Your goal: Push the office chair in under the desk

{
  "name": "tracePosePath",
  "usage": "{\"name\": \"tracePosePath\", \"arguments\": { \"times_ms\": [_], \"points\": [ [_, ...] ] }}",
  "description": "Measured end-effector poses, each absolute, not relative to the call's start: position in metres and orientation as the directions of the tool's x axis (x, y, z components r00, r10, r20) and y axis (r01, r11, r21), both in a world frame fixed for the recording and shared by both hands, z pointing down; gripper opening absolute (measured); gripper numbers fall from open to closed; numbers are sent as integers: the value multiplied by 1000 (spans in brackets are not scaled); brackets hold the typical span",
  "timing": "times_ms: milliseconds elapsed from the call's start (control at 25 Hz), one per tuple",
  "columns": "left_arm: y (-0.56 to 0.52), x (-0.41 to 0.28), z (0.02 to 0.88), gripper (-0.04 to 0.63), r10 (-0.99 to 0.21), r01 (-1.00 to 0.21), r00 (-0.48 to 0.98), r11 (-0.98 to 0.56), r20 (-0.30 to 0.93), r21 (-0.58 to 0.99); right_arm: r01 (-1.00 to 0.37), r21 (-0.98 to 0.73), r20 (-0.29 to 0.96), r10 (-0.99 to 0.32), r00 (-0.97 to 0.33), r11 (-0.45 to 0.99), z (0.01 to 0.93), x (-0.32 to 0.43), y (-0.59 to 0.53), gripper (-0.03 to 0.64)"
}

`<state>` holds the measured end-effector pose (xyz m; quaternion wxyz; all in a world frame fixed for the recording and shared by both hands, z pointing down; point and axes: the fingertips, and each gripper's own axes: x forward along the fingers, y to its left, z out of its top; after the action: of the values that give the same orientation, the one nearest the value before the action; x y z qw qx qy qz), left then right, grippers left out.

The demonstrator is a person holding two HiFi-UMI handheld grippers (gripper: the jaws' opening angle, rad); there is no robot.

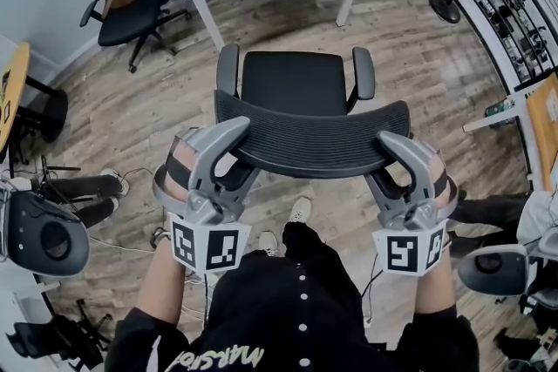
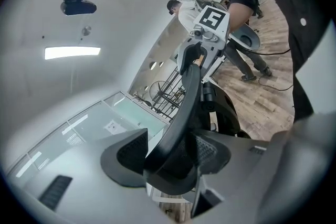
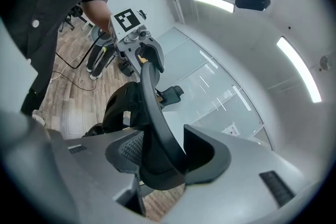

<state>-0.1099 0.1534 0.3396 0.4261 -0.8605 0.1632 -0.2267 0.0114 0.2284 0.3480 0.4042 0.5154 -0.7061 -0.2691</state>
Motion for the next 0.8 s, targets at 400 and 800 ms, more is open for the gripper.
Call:
{"name": "tracePosePath", "arguments": {
  "times_ms": [400,800],
  "points": [
    [139,-101,342,235,-481,-98,840,-590,252,-801,-525,794,273,-951,-144,307,349,20,216,217],
    [111,-79,344,235,-464,-72,840,-610,282,-789,-529,791,270,-951,-148,307,349,42,187,219]
  ]
}}
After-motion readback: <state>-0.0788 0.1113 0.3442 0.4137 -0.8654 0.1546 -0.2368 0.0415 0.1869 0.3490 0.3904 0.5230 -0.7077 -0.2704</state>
